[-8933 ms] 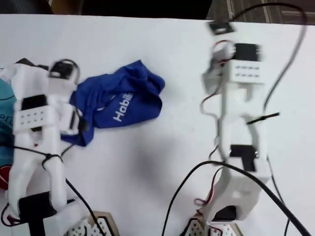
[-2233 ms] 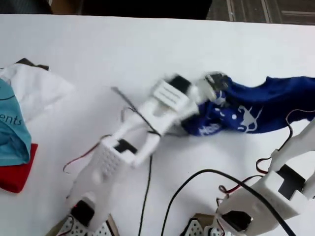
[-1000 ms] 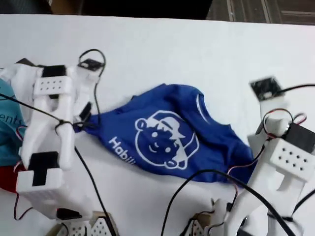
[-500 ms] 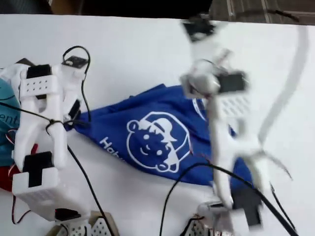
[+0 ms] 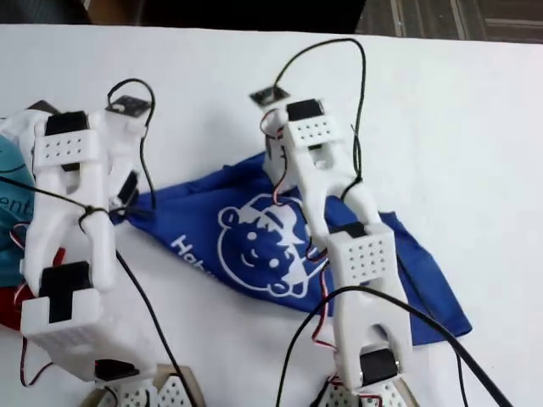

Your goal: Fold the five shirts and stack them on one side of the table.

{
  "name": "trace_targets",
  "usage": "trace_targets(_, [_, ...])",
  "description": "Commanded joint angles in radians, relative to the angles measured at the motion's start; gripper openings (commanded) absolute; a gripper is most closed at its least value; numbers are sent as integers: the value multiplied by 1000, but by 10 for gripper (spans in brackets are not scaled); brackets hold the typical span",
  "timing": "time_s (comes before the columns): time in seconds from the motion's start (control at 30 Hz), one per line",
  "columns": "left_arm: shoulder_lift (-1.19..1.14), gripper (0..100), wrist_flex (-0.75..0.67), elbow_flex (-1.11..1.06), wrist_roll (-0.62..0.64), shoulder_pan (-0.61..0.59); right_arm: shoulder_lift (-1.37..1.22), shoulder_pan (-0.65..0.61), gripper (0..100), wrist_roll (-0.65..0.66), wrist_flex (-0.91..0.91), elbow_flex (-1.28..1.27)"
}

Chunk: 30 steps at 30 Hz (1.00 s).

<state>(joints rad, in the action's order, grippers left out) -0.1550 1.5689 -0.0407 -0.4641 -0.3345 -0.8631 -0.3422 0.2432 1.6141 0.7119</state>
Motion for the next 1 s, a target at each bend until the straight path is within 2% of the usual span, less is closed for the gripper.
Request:
trace_targets(0.0, [48,24,-69,22,11,-14,-16,15,234,37,67,60])
trace_targets(0.1, [48,24,-98,27,83,-14,-16,13,29,135,74,60])
trace_targets(0.13, [48,24,-103,30,106,-12,-16,13,7,155,85,58])
trace_targets(0.17, [48,24,-106,31,124,-9,-16,13,40,161,96,54])
trace_targets(0.37, [41,24,-115,24,146,-14,73,45,22,160,99,-126])
trace_targets(0.53, [41,24,-94,24,146,-9,386,140,22,160,99,-333])
trace_targets(0.73, [41,24,-86,24,146,-8,808,251,22,153,58,-783])
trace_targets(0.83, [40,24,-91,30,146,-8,834,289,21,152,-48,-985])
trace_targets(0.97, [40,24,-101,24,146,-8,860,289,21,161,-39,-1025])
